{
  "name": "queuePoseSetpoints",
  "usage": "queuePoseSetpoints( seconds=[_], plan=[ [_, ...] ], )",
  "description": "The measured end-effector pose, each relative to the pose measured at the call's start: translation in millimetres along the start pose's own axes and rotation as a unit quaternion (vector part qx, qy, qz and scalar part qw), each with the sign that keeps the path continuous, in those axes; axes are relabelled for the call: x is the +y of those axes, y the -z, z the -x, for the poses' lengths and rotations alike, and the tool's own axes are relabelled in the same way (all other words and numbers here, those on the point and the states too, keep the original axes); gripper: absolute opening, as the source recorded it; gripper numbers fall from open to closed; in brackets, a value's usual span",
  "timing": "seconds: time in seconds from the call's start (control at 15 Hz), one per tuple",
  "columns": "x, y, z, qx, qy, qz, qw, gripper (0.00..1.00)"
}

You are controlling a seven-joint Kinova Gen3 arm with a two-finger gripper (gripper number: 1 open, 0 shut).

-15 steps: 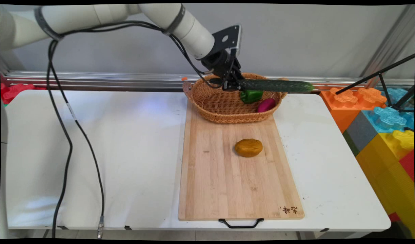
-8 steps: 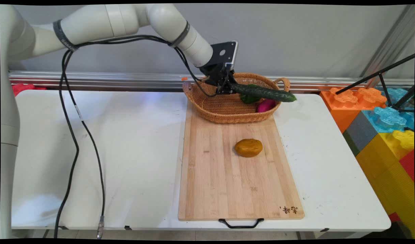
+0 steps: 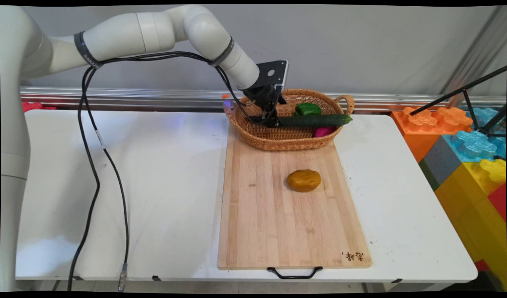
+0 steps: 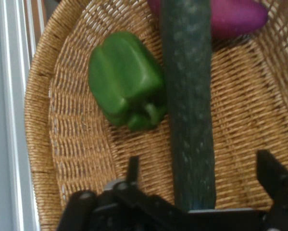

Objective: Place the picked object in the vegetable basket

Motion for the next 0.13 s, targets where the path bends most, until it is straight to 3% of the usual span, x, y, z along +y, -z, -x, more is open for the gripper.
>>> queuePoseSetpoints(
  seconds=[0.13],
  plan=[
    [3.0,6.8,-4.8,0.005,0.018,0.009,0.9998,1.00]
  ],
)
